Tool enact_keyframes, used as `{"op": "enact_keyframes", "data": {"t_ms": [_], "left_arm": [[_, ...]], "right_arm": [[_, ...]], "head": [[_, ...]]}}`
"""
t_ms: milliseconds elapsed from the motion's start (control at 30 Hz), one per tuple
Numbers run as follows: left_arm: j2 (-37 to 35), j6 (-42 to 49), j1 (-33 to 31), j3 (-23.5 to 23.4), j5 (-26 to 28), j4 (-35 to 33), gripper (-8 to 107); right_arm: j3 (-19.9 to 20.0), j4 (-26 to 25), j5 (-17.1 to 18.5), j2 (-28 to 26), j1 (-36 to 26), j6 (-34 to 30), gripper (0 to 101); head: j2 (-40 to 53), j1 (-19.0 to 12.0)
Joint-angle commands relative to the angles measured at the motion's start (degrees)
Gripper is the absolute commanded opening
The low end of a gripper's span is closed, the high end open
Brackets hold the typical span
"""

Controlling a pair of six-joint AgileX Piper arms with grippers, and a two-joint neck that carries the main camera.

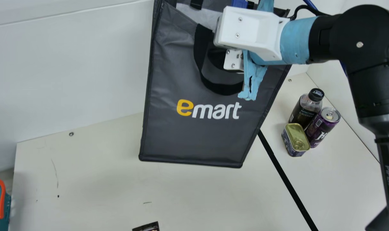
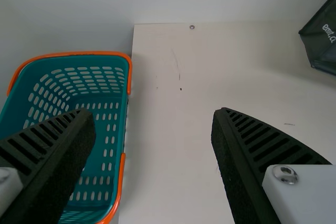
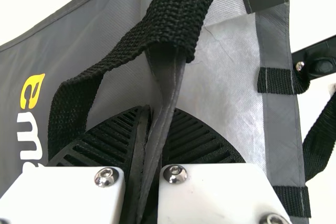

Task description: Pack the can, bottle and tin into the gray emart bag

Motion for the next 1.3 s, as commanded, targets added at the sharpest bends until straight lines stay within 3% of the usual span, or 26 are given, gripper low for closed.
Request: {"op": "enact_keyframes", "data": {"t_ms": [0,1267], "left_arm": [[0.0,0.0,0.0,0.0,0.0,0.0,90],[0.0,0.0,0.0,0.0,0.0,0.0,90]], "right_arm": [[0.9,-0.3,0.0,-1.0,0.3,0.2,0],[16.4,-7.4,0.0,-15.8,10.8,6.3,0]], "head": [[-0.1,-1.3],[-0.1,-1.3]]}}
